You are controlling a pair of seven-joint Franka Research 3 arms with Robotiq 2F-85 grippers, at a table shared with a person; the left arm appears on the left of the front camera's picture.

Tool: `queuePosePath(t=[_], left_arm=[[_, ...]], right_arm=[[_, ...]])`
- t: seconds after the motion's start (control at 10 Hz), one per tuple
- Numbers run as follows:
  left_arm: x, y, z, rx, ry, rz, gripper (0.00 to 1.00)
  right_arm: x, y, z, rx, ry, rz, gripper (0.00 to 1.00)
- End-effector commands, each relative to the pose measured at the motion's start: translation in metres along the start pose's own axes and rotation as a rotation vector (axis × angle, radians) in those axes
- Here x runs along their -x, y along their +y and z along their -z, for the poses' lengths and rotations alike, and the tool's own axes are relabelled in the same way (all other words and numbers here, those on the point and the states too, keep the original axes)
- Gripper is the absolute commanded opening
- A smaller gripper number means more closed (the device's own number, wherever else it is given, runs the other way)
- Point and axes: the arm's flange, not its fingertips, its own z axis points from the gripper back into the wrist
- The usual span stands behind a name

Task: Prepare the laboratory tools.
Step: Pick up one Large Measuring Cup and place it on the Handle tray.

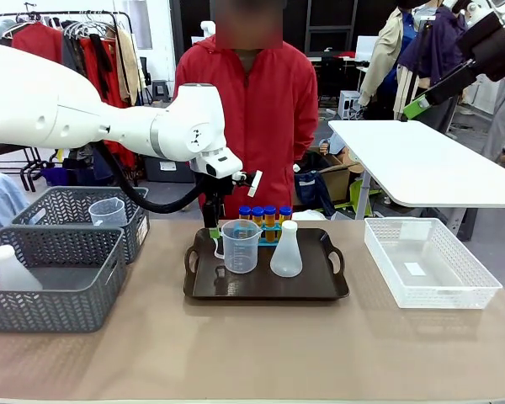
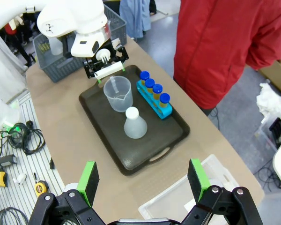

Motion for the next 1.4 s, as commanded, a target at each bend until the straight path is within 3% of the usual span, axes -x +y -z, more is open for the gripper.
queuePosePath(t=[0.0, 0.3, 0.5, 0.7, 1.0, 1.3], left_arm=[[0.001, 0.0, -0.001, -0.006, 0.002, 0.001, 1.0], [0.0, 0.0, 0.0, 0.0, 0.0, 0.0, 1.0], [0.01, -0.02, -0.029, 0.063, -0.037, 0.017, 1.0], [0.017, -0.04, -0.057, 0.053, -0.069, -0.002, 1.0], [0.034, -0.068, -0.111, 0.016, -0.208, -0.079, 1.0], [0.066, -0.075, -0.172, -0.088, -0.389, -0.17, 1.0]], right_arm=[[0.0, 0.0, -0.001, -0.006, -0.007, -0.007, 1.0], [0.0, 0.0, -0.001, -0.006, -0.007, -0.007, 1.0], [0.0, 0.0, -0.001, -0.006, -0.007, -0.007, 1.0], [0.0, 0.0, -0.001, -0.006, -0.007, -0.007, 1.0], [0.0, 0.0, -0.001, -0.006, -0.007, -0.007, 1.0], [0.0, 0.0, -0.001, -0.006, -0.007, -0.007, 1.0]])
